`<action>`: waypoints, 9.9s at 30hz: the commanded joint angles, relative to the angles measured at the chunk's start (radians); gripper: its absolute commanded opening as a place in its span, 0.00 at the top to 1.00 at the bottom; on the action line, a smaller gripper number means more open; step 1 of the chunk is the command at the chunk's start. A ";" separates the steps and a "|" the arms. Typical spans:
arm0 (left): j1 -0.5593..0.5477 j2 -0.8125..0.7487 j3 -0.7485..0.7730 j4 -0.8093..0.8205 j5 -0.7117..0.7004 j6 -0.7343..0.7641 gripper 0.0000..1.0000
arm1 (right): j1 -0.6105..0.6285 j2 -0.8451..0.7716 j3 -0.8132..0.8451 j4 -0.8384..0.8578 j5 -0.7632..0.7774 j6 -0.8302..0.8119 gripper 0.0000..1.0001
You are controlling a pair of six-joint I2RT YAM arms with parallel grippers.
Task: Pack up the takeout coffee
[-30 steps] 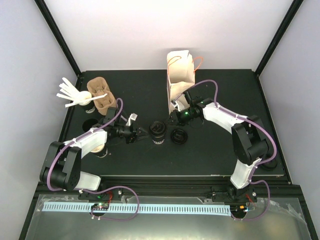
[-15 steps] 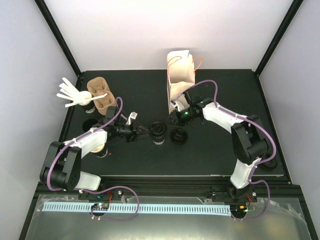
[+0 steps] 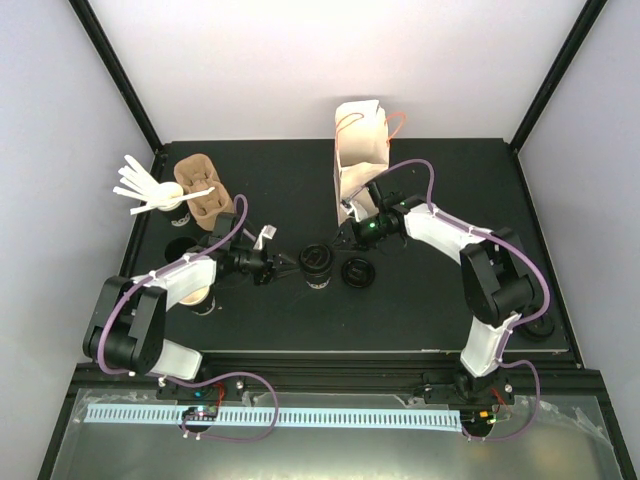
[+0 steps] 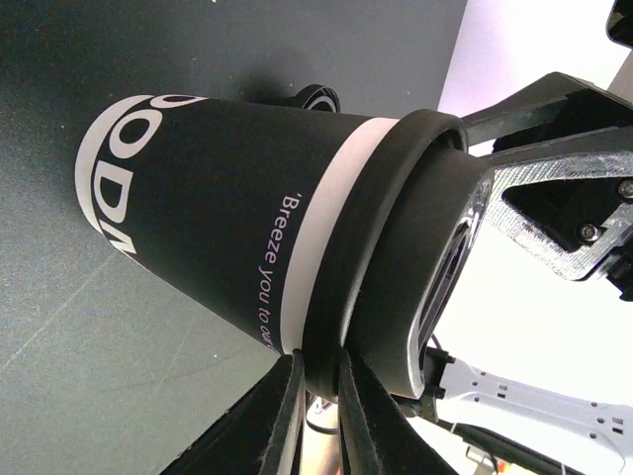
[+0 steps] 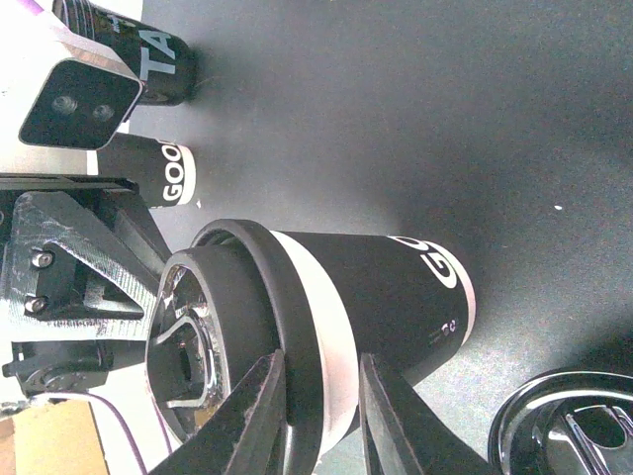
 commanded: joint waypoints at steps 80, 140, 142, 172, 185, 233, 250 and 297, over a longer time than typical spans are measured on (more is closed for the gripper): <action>-0.005 0.192 -0.005 -0.183 -0.170 0.281 0.93 | -0.026 0.158 -0.328 0.096 0.000 0.036 0.82; 0.002 0.016 0.521 -0.770 -0.301 0.578 0.30 | 0.093 -0.127 0.172 -0.340 0.278 -0.138 0.44; 0.002 0.009 0.493 -0.774 -0.303 0.599 0.30 | 0.096 -0.131 0.153 -0.334 0.252 -0.119 0.40; 0.011 0.210 0.433 -0.553 -0.092 0.531 0.38 | 0.231 -0.074 0.074 -0.292 0.456 0.019 0.36; -0.007 0.152 0.304 -0.487 -0.034 0.470 0.40 | 0.168 -0.029 0.117 -0.304 0.472 -0.019 0.38; 0.134 0.103 0.237 -0.319 0.103 0.458 0.69 | 0.004 -0.140 -0.262 0.292 -0.066 0.255 0.66; 0.127 0.161 0.232 -0.325 0.162 0.497 0.75 | 0.004 -0.189 -0.263 0.229 -0.025 0.219 0.71; 0.088 0.215 0.246 -0.331 0.162 0.502 0.89 | 0.006 -0.112 -0.231 0.259 -0.112 0.192 0.75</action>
